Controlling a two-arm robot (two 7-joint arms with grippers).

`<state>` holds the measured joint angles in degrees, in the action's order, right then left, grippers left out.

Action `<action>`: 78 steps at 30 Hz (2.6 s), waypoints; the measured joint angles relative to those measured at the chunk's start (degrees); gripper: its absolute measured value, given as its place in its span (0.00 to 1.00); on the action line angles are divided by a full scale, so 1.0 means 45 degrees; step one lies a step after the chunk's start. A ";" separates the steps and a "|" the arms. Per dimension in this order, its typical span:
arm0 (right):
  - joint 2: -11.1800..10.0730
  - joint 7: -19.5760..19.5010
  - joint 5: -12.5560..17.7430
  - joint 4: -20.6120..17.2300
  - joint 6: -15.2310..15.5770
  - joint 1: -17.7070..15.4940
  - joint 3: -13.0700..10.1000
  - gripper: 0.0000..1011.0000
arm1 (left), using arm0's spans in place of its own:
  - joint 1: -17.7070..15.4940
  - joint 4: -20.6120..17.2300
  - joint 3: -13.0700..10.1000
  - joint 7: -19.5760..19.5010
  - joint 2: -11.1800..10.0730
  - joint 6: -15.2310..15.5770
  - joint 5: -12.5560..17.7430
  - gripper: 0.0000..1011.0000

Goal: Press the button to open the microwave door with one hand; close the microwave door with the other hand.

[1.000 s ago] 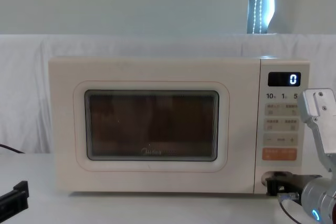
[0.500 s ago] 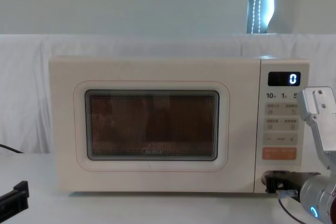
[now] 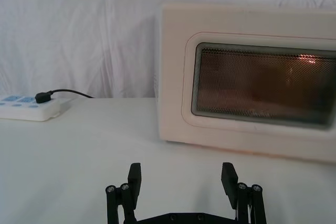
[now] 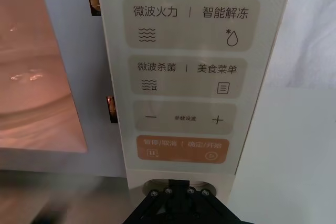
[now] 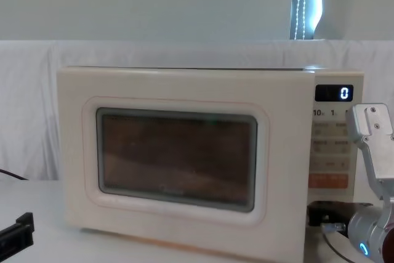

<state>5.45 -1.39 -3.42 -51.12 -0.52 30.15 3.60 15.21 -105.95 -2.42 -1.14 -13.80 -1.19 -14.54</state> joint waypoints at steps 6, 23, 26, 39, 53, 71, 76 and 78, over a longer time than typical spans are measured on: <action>0.0026 0.0003 0.0016 0.0209 -0.0087 0.0106 0.0006 0.00 | 0.0000 -0.0001 0.0000 0.0000 -0.0001 -0.0001 0.0000 0.99; -0.0079 0.0396 0.0069 -0.2286 0.0353 -0.1487 0.0276 0.00 | 0.0000 -0.0001 0.0000 0.0000 0.0000 -0.0001 0.0000 0.99; -0.0146 0.0510 0.0050 -0.3132 0.0558 -0.2041 0.0389 0.00 | 0.0000 -0.0001 0.0001 0.0000 -0.0001 -0.0001 0.0000 0.99; -0.0615 0.1221 0.0543 -0.6495 0.0963 -0.4531 0.0569 0.00 | 0.0000 -0.0001 0.0001 0.0000 -0.0001 -0.0001 0.0000 0.99; -0.1406 0.1464 0.1316 -0.9019 -0.0104 -0.6868 0.0146 0.17 | 0.0000 -0.0001 0.0001 0.0000 -0.0001 -0.0001 0.0000 0.99; -0.1830 0.1365 0.1769 -0.8661 -0.0141 -0.6738 -0.0337 0.69 | 0.0000 -0.0001 0.0001 -0.0001 -0.0001 -0.0001 0.0000 0.99; -0.1960 0.1319 0.1750 -0.8225 -0.0076 -0.6428 -0.0430 0.84 | 0.0000 -0.0001 0.0001 0.0000 -0.0001 -0.0001 0.0000 0.99; -0.1992 0.1304 0.1739 -0.8093 -0.0071 -0.6352 -0.0466 0.90 | 0.0000 0.0000 0.0001 0.0000 -0.0001 -0.0001 0.0000 0.99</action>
<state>-3.52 4.48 4.40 -87.54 -0.84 1.56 1.51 15.21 -105.95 -2.41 -1.14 -13.81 -1.19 -14.54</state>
